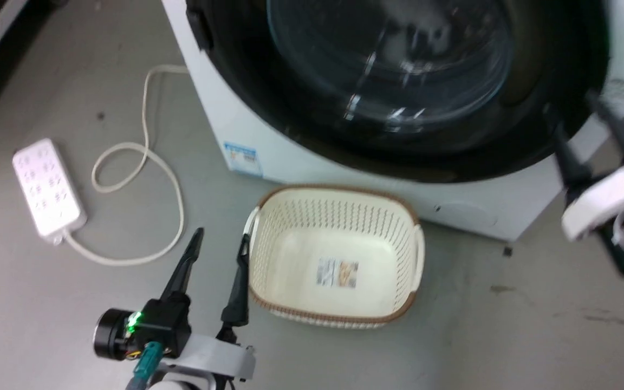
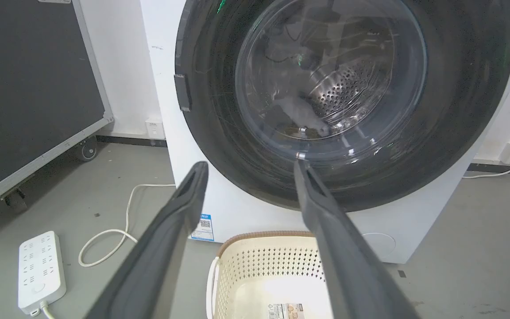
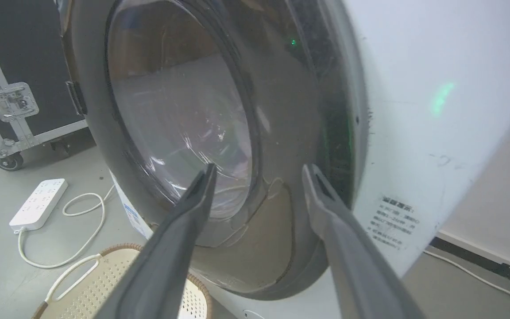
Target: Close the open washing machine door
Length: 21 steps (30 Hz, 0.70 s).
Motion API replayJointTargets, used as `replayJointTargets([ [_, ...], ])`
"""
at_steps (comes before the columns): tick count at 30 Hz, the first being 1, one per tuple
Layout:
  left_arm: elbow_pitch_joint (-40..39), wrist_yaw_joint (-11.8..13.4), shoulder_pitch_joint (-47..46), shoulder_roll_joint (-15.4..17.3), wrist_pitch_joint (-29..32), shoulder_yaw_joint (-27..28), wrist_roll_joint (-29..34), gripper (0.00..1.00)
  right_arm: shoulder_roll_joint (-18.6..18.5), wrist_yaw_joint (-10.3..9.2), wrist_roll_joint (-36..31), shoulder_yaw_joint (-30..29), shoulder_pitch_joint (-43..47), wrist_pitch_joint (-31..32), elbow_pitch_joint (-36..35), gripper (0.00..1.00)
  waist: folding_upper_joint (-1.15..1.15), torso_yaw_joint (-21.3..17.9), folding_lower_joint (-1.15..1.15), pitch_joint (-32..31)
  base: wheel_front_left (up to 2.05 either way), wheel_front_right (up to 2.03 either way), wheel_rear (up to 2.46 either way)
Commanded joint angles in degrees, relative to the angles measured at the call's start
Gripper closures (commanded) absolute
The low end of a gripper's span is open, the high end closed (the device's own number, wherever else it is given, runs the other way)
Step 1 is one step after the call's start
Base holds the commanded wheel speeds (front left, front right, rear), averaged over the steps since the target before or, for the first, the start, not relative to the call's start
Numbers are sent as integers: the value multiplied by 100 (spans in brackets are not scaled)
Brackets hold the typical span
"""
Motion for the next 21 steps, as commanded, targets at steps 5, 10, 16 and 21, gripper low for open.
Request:
replayJointTargets([
  [5,7,144,333,38,-26,266,123,0,398,-5,-103,-411,1241,-126,-836,0,0,-546,1,-871,0,0,0],
  [10,96,141,538,38,-26,363,80,0,768,-5,-371,-824,2049,-139,-1501,0,0,-750,1,-1116,0,0,0],
  [16,229,-7,747,46,-26,357,-7,0,1379,-5,-987,-1401,3214,-145,-2508,0,0,-916,1,-1314,0,0,0],
  [21,418,-75,797,36,-26,350,-109,0,1808,-5,-1433,-1638,3931,-147,-3168,0,0,-971,1,-1346,0,0,0],
])
